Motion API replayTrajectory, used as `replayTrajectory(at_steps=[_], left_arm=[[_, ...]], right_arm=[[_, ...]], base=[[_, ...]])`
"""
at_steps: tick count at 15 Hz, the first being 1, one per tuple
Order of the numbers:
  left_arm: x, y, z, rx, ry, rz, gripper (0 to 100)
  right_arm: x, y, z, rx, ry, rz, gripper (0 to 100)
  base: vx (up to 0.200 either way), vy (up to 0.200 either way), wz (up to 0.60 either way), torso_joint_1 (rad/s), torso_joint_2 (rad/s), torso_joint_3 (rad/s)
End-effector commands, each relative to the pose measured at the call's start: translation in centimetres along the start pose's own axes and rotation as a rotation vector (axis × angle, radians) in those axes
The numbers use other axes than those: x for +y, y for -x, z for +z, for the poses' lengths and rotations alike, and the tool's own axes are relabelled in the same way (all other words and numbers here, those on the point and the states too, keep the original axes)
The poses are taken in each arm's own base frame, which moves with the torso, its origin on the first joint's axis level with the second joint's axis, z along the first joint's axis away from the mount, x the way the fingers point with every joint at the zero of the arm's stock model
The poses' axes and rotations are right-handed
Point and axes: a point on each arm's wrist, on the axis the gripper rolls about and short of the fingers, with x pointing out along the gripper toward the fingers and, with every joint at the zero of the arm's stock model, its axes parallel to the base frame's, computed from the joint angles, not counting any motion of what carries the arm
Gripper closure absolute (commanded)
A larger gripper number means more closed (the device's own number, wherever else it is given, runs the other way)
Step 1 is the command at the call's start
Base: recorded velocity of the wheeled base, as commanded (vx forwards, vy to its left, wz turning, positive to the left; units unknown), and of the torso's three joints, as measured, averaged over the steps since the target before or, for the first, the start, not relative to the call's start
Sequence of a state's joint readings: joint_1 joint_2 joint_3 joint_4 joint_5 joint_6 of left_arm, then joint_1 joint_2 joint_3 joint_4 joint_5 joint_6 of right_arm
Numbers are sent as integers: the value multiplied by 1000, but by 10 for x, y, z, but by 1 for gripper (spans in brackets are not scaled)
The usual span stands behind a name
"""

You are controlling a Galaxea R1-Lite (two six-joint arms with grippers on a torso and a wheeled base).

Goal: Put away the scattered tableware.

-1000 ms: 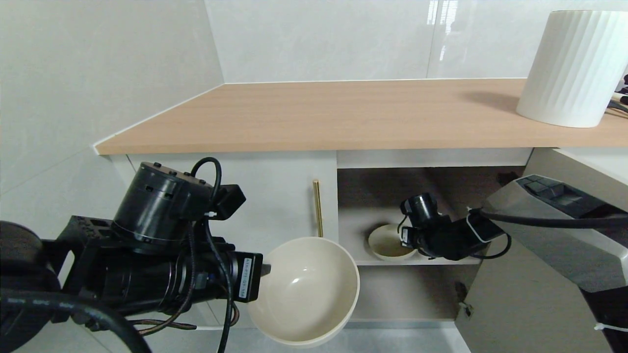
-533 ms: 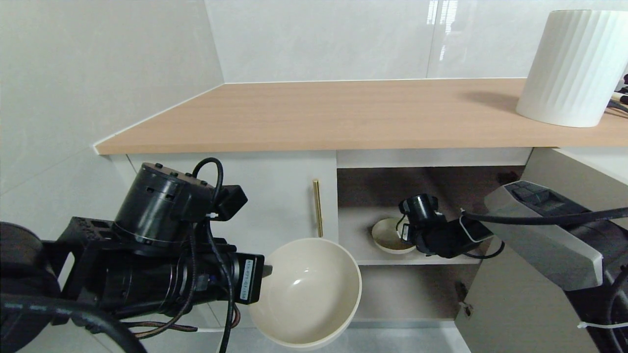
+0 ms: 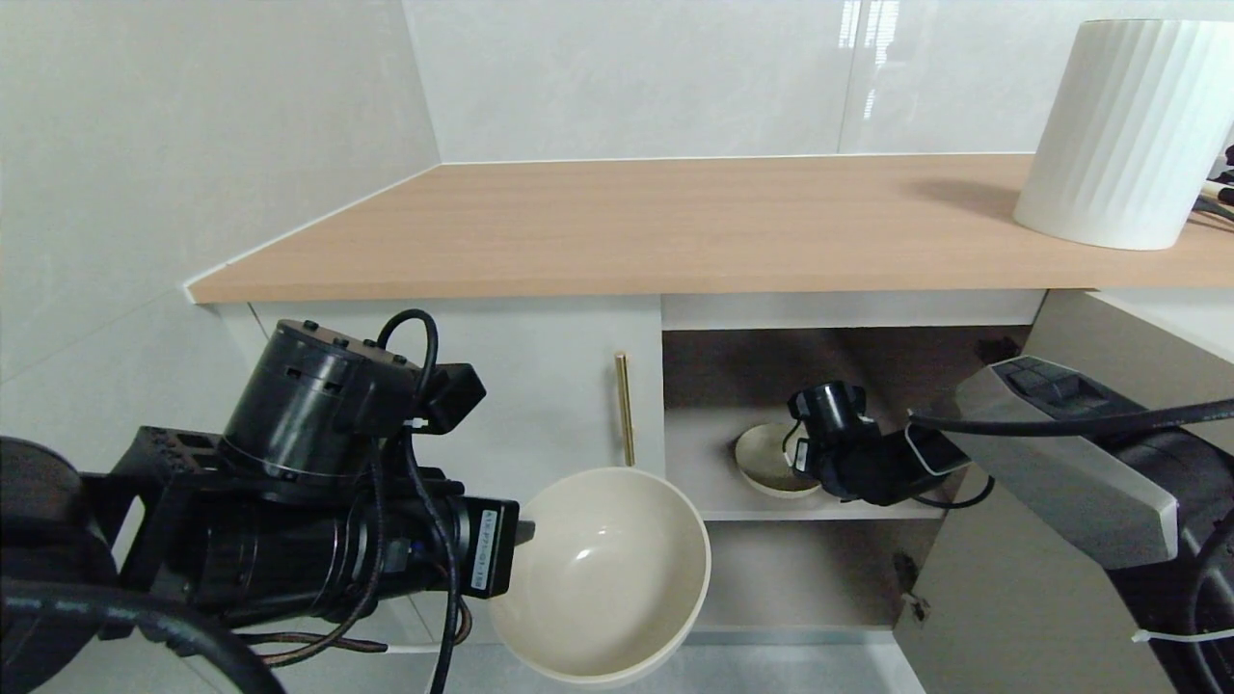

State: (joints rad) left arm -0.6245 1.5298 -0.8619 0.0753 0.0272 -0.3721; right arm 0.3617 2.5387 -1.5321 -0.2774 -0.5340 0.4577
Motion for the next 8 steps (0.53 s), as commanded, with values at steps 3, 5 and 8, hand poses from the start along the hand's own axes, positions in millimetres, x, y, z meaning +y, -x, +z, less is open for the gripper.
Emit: replayTrajectory(at_steps=[3,5,8], left_arm=[[0,0,0,-1,1,0,100],[0,0,0,1,1,1,100],[1,-8,-2,18,-2,32,100]], right_arm=[[0,3,4,-16,-13,7,0],[-3,18,17,-35,-44,17,0],[-11,64,28,-27,-31,63,0]], base=[[0,0,0,0,0,0],[0,0,0,0,0,0],[0,0,0,0,0,0]])
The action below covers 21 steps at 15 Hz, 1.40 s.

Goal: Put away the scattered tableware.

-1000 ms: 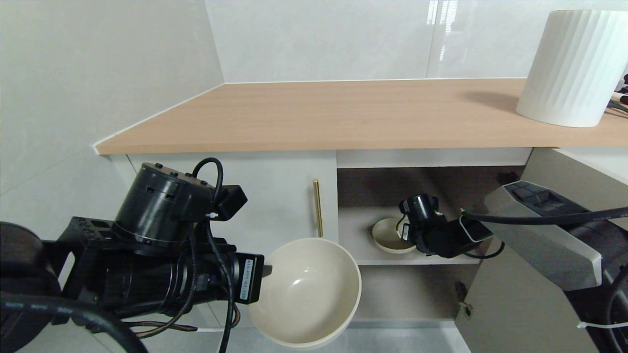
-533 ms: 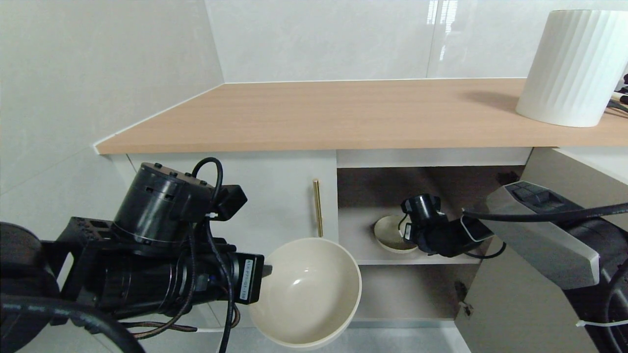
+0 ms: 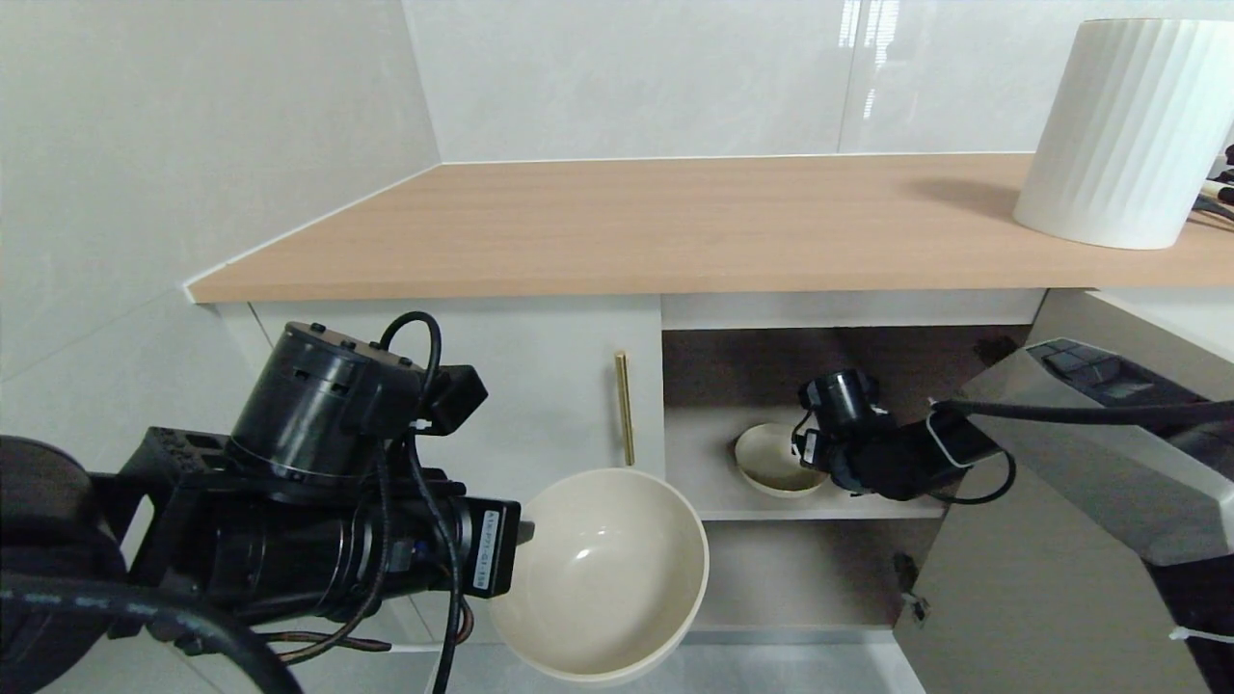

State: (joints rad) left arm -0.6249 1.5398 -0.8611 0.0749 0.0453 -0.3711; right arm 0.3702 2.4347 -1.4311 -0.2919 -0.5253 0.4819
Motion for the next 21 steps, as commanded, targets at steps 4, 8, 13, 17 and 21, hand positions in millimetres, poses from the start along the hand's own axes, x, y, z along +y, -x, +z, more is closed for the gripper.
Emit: replayTrajectory(at_steps=[4,8,13,17,21], left_arm=[[-1,-26,-10,80,-37,45,100],[-12,-63,-26,156,-120,109,100],[-17,-93,-35,147,-133,111,100],[-20,-91,-35,134,-136,100,100],[-23,-83,-27,55,-120,70,100]], right_arm=[[-22,148,34,44,125,309,0],[-30,244,44,103,217,509,0],[-21,291,10,212,377,621,0],[-4,272,-13,288,433,584,0],[8,256,-32,346,473,559,0]], base=[[0,0,0,0,0,0],[0,0,0,0,0,0],[0,0,0,0,0,0],[0,0,0,0,0,0],[0,0,0,0,0,0]])
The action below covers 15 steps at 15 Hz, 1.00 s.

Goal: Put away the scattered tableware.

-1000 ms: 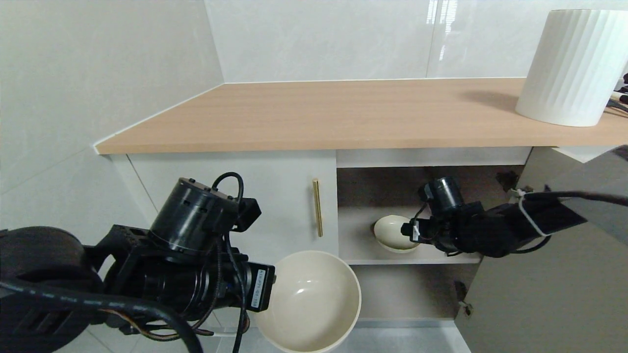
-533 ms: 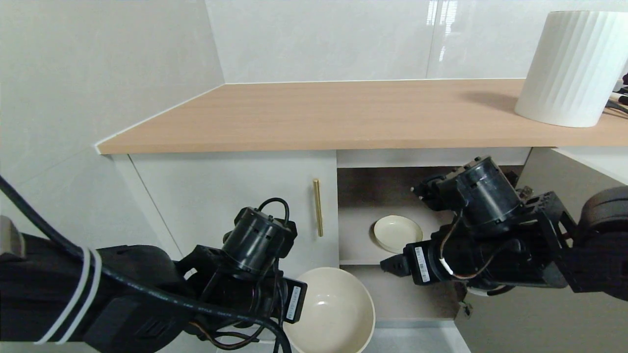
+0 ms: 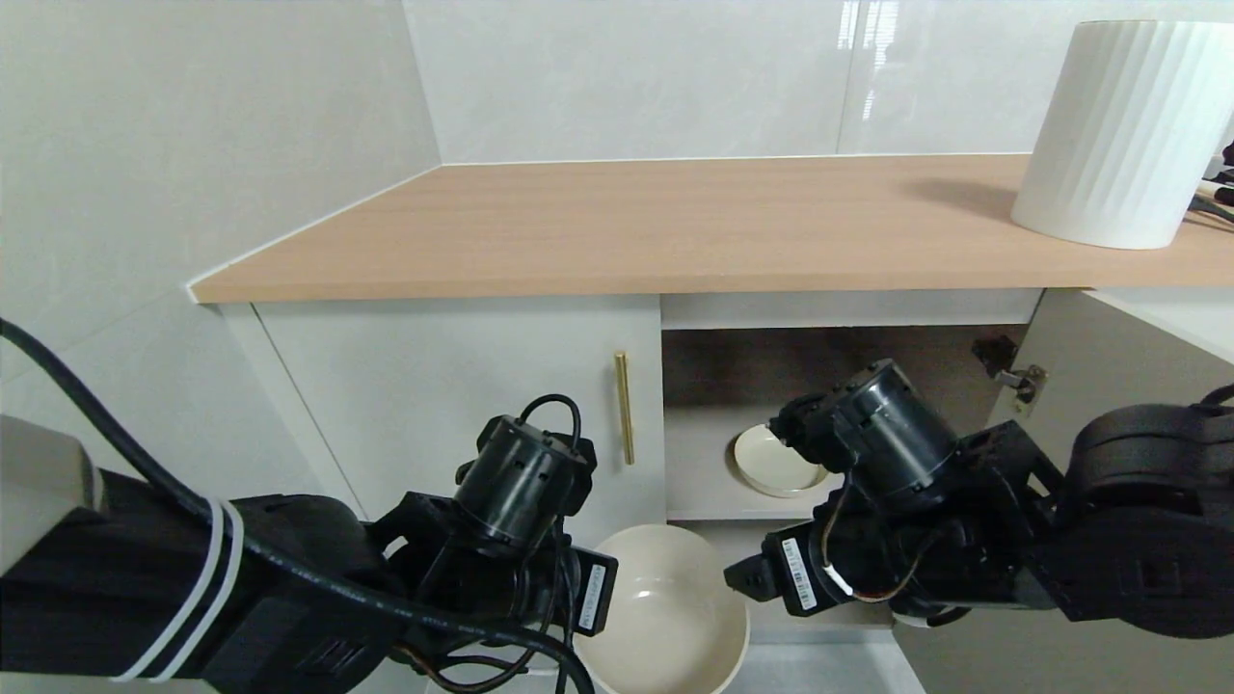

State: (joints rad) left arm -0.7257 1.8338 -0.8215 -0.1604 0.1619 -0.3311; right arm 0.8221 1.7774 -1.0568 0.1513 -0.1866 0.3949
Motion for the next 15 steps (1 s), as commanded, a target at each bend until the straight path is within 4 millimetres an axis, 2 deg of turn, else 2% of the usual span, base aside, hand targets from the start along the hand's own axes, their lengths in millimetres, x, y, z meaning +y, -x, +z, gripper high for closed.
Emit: replayTrajectory(at_steps=[1,4,10,11,15], left_arm=[[1,6,1,-25,5,-8,100],[-3,8,0,-28,-5,-17,100],[-3,10,1,-35,-3,-21,100],[-3,11,2,-38,-3,-22,100],[-3,10,1,-34,-4,-21,100]], right_arm=[[5,-21,-7,55,16,-16,0],[8,-35,-7,47,-9,-15,0],[9,-40,-7,44,-16,-14,0],[9,-40,-7,44,-16,-14,100],[9,-40,-7,44,-16,-14,100]], base=[[0,0,0,0,0,0],[0,0,0,0,0,0],[0,0,0,0,0,0],[0,0,0,0,0,0],[0,0,0,0,0,0]])
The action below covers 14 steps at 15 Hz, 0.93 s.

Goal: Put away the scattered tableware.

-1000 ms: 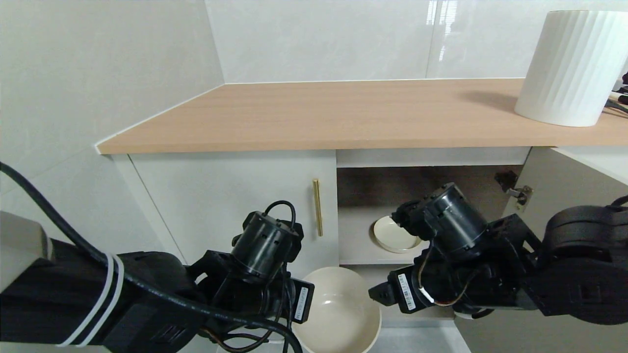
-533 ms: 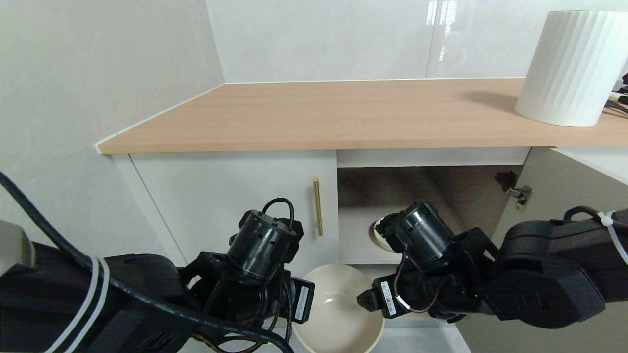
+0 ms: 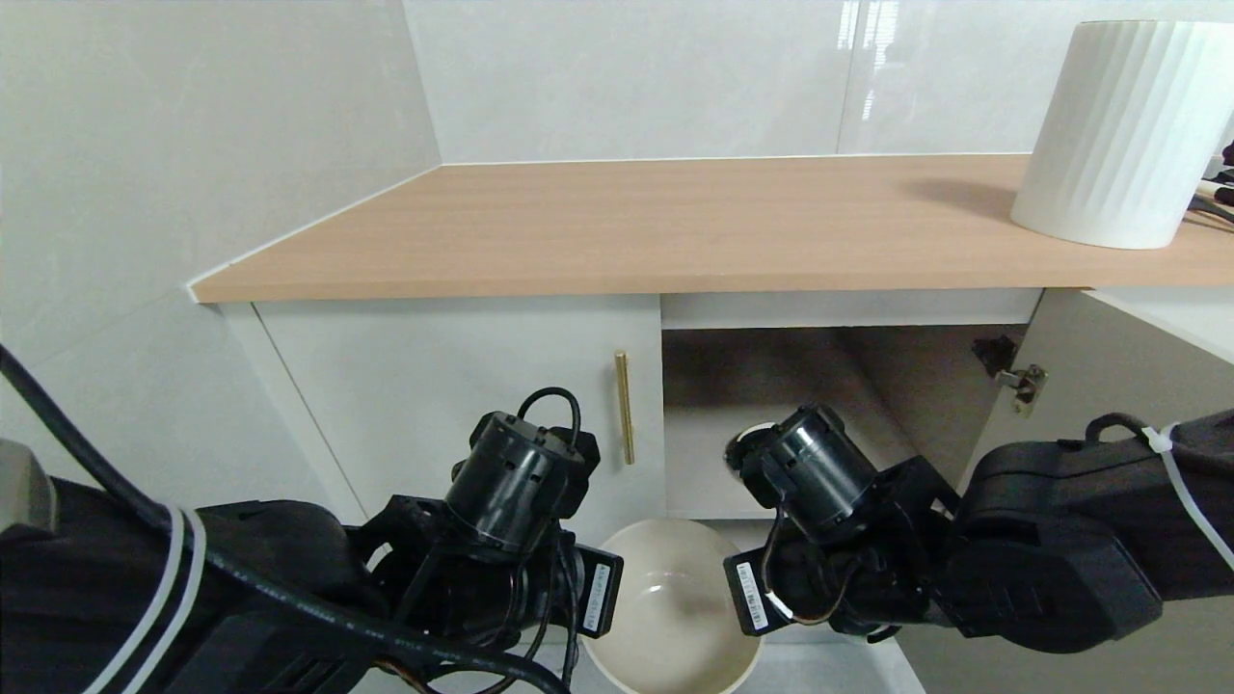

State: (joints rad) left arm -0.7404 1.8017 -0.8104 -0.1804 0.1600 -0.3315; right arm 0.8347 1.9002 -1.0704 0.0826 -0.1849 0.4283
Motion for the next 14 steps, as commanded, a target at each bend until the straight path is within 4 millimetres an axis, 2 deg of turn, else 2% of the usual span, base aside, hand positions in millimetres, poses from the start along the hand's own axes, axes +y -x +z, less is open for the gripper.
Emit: replayTrajectory(at_steps=[1,7,8,12,14], left_arm=[[1,-1,-1,7,-1,6,100],[1,-2,-3,14,-2,8,100],[1,-2,-3,15,-2,10,0],[2,9,1,-23,4,5,0],[2,15,4,-46,8,12,0]], right_arm=[[-1,-1,-1,5,0,-8,100],[-1,-1,-1,5,0,-9,100],[-1,-1,-1,5,0,-9,100],[-2,-4,-2,14,1,-16,100],[-6,-15,-3,35,-8,-40,100]], base=[[0,0,0,0,0,0],[0,0,0,0,0,0],[0,0,0,0,0,0],[0,0,0,0,0,0],[0,0,0,0,0,0]])
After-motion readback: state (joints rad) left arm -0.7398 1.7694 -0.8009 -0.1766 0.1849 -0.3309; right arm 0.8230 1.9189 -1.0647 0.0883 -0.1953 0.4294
